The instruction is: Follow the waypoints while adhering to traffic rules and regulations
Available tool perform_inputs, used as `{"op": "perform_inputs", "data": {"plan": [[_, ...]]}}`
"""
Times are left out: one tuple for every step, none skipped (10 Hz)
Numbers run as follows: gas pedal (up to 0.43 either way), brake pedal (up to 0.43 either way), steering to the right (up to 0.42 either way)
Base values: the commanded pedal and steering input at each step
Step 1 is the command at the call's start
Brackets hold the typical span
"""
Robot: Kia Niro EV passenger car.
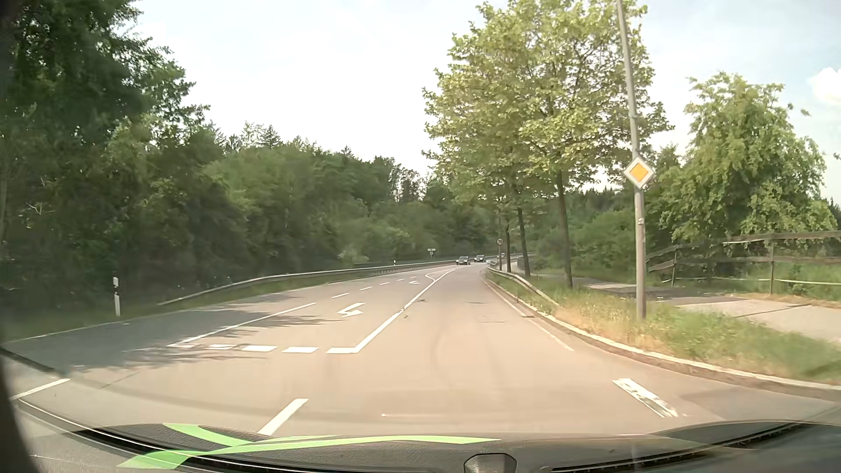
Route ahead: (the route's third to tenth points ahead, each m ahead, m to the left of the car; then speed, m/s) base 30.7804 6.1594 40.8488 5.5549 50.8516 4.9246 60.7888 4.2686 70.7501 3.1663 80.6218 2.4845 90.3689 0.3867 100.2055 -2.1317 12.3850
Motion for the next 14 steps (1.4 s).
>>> {"op": "perform_inputs", "data": {"plan": [[0.059,0.000,0.001],[0.059,0.000,0.001],[0.059,0.000,0.001],[0.059,0.000,0.001],[0.059,0.000,0.001],[0.059,0.000,0.001],[0.059,0.000,0.001],[0.059,0.000,0.001],[0.059,0.000,0.001],[0.059,0.000,0.001],[0.067,0.000,0.001],[0.067,0.000,0.001],[0.067,0.000,0.001],[0.067,0.000,0.001]]}}
